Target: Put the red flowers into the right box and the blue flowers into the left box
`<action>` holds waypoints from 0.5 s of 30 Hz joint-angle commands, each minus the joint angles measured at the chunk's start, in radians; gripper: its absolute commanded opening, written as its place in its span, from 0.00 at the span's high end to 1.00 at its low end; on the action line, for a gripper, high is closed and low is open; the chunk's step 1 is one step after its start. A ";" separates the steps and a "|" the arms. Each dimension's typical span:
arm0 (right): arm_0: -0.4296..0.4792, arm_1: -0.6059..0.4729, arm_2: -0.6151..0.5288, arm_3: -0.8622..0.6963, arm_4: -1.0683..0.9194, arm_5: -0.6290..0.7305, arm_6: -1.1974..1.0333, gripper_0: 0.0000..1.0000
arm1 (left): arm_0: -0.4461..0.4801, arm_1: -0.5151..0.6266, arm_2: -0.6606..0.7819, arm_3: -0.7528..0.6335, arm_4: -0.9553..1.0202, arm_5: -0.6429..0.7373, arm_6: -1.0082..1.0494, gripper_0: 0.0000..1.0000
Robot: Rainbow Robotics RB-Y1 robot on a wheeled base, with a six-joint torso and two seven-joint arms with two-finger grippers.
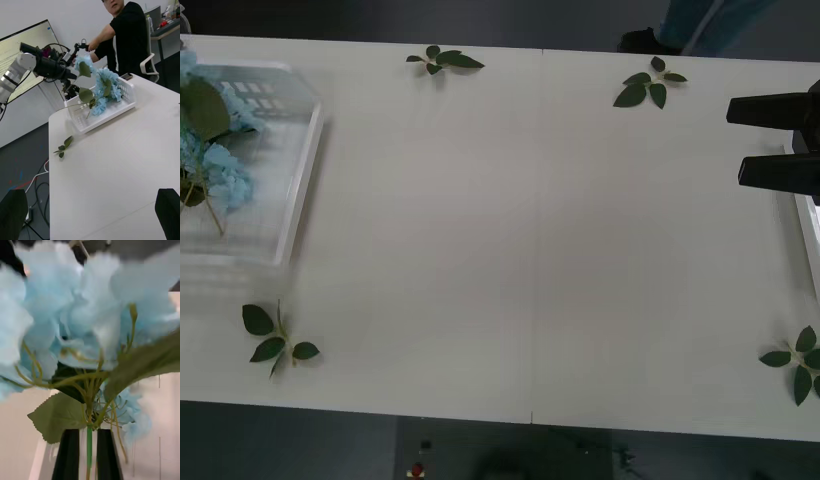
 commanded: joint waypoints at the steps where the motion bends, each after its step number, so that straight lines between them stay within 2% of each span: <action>1: -0.006 -0.009 -0.010 -0.011 -0.007 -0.003 0.027 0.00 | 0.000 0.024 -0.004 0.017 0.022 -0.045 -0.037 0.22; 4: -0.006 -0.009 -0.010 -0.011 -0.007 -0.003 0.027 0.00 | 0.011 0.034 0.000 0.012 0.097 -0.044 -0.051 0.06; 6: -0.006 -0.009 -0.010 -0.011 -0.007 -0.003 0.027 0.00 | 0.036 0.049 0.009 -0.006 0.180 -0.027 -0.061 0.00; 11: -0.006 -0.009 -0.010 -0.011 -0.007 -0.003 0.027 0.00 | 0.106 0.063 0.066 -0.098 0.528 0.073 -0.161 0.00; 15: -0.006 -0.009 -0.010 -0.011 -0.007 -0.003 0.027 0.00 | 0.129 0.086 0.039 -0.130 0.775 0.091 -0.242 0.00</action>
